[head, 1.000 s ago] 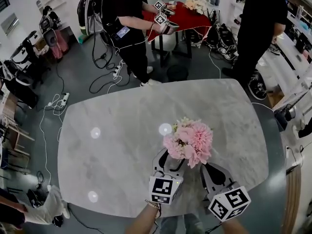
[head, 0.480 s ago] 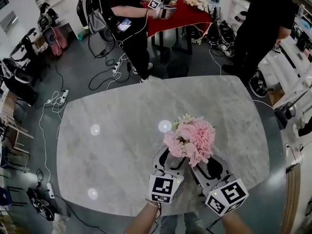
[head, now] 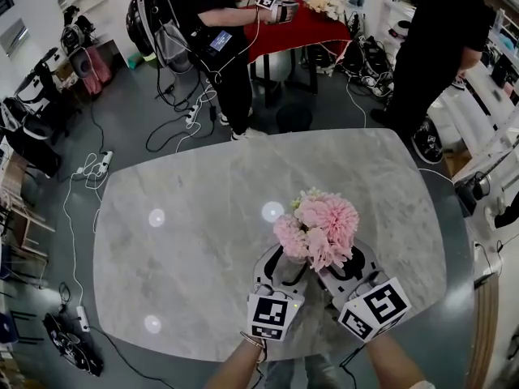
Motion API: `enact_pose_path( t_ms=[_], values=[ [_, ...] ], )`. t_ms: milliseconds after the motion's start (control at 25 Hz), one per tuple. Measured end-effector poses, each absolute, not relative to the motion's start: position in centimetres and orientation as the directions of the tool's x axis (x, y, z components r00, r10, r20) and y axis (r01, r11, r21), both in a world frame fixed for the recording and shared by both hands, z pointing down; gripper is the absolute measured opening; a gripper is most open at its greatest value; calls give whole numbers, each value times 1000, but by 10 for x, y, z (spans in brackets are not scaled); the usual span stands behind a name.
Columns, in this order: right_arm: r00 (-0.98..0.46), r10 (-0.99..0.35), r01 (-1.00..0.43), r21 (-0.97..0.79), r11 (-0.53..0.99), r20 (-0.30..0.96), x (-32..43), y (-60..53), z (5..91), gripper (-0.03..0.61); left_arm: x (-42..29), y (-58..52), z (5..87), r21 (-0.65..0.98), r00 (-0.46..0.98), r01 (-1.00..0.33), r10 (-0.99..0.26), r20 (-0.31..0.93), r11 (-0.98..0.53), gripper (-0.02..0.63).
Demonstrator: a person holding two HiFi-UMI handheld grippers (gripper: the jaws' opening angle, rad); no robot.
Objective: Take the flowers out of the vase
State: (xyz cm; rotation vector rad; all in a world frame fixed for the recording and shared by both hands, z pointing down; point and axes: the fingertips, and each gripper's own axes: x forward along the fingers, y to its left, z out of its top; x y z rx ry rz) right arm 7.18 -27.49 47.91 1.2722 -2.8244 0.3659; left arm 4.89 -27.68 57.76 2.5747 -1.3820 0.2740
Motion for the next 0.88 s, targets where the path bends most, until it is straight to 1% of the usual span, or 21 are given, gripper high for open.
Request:
enact_pose_path(
  t_ms=[280, 520, 640, 720, 800, 880],
  values=[
    [-673, -732, -737, -180, 652, 107, 54, -282, 472, 193, 40, -275, 574, 93, 546, -835, -796, 261, -543, 282],
    [-692, -715, -719, -188, 669, 98, 51, -286, 470, 193, 42, -273, 574, 78, 546, -834, -796, 261, -546, 281],
    [-679, -728, -732, -169, 661, 96, 51, -286, 470, 189, 42, -270, 577, 68, 543, -835, -798, 262, -545, 281],
    [-671, -736, -740, -150, 656, 93, 52, -286, 471, 120, 42, -270, 580, 69, 544, -835, -798, 261, -546, 280],
    [-674, -733, -737, -144, 660, 88, 50, -286, 470, 95, 41, -270, 580, 71, 545, -834, -797, 260, -548, 281],
    [-680, -729, -732, -137, 667, 86, 49, -285, 467, 86, 39, -270, 580, 70, 546, -833, -796, 261, -548, 281]
  ],
)
